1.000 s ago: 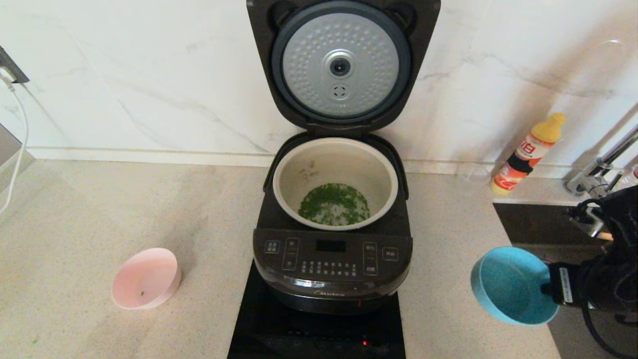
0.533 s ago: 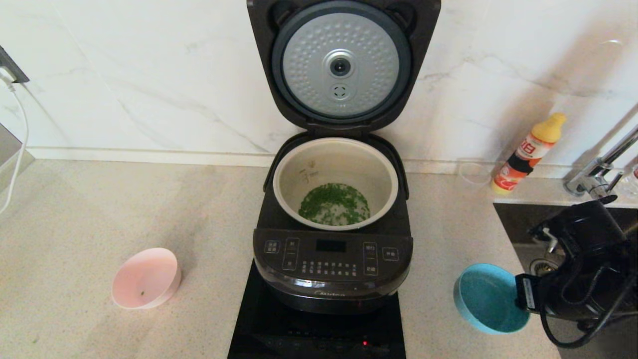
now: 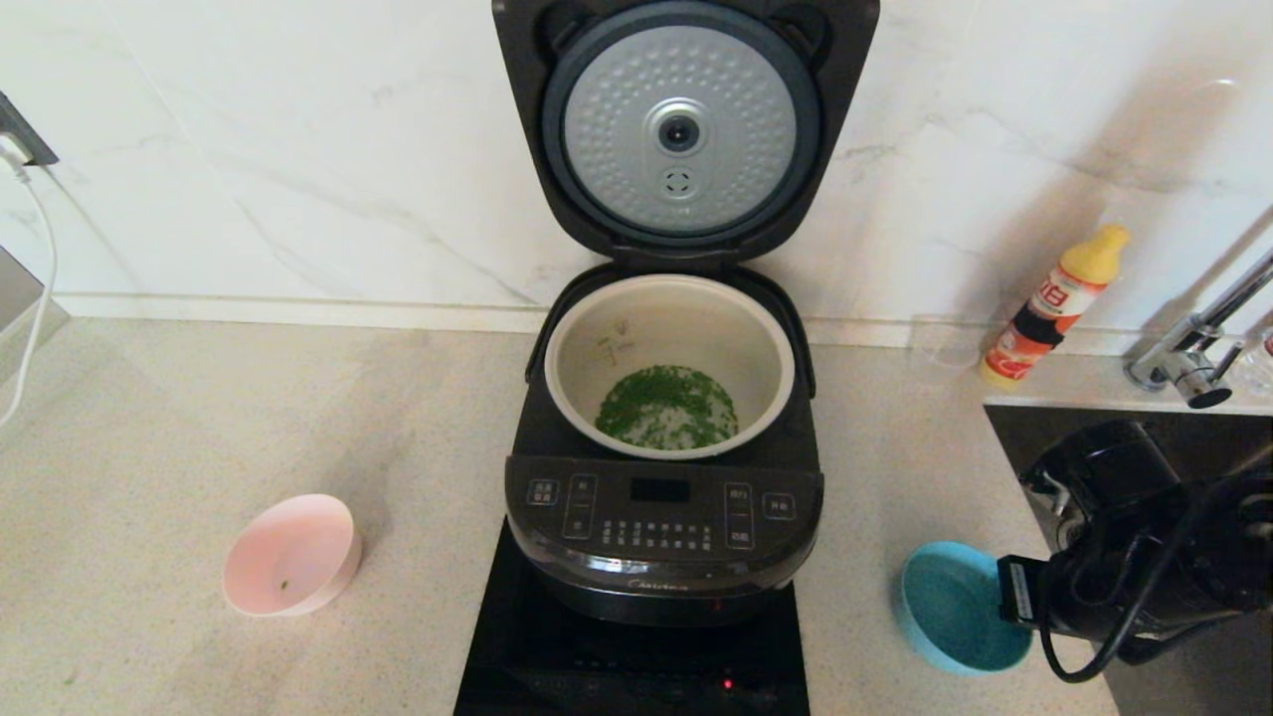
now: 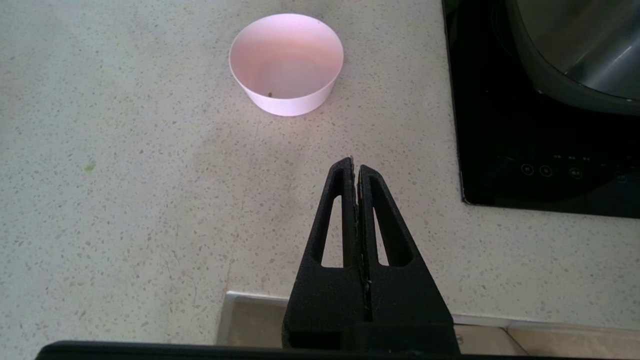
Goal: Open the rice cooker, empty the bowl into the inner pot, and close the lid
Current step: Place the bowl on the table, then close the rice cooker
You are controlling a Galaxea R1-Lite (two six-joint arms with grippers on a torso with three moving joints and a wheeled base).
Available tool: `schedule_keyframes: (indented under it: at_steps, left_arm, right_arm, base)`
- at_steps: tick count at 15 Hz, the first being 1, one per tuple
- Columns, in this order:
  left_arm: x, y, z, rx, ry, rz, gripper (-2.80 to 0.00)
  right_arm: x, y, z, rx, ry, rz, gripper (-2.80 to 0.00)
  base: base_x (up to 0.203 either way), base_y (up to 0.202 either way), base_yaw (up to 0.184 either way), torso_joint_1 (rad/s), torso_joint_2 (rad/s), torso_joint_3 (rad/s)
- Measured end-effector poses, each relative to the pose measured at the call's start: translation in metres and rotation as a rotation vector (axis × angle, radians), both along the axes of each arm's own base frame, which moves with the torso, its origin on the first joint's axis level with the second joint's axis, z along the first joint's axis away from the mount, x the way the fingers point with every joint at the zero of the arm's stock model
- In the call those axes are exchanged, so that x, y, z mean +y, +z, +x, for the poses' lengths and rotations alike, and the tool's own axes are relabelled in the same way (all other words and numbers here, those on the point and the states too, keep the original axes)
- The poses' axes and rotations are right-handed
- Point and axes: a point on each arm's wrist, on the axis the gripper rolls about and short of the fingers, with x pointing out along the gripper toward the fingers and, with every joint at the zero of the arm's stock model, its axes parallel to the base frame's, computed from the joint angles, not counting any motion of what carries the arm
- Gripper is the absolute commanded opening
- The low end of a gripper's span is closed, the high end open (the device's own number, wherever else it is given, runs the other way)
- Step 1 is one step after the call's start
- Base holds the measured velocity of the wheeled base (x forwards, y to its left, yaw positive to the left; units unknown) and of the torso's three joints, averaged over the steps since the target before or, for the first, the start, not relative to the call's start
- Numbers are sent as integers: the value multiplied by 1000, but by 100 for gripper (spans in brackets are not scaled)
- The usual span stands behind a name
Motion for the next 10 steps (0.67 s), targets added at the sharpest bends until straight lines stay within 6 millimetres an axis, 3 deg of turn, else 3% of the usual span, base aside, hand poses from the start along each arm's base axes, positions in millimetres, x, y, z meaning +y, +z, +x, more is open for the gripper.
schedule_keyframes:
  at_steps: [4,6,8,10]
  left_arm:
    - [0,0,0,0,0,1,-280]
    - [0,0,0,0,0,0,-280]
    - [0,0,0,0,0,1,-280]
    - [0,0,0,0,0,0,-280]
  right_arm:
    - [-1,14,1,-70,-10,2,0]
    - [-2,29,-5,-132,-18,-5,-280]
    - [-1,58,-13,-243,-10,-4,-280]
    - [0,100,-18,-411,-10,-38,-280]
  base:
    - [0,0,0,0,0,0]
    - [0,0,0,0,0,0]
    - [0,0,0,0,0,0]
    - [0,0,0,0,0,0]
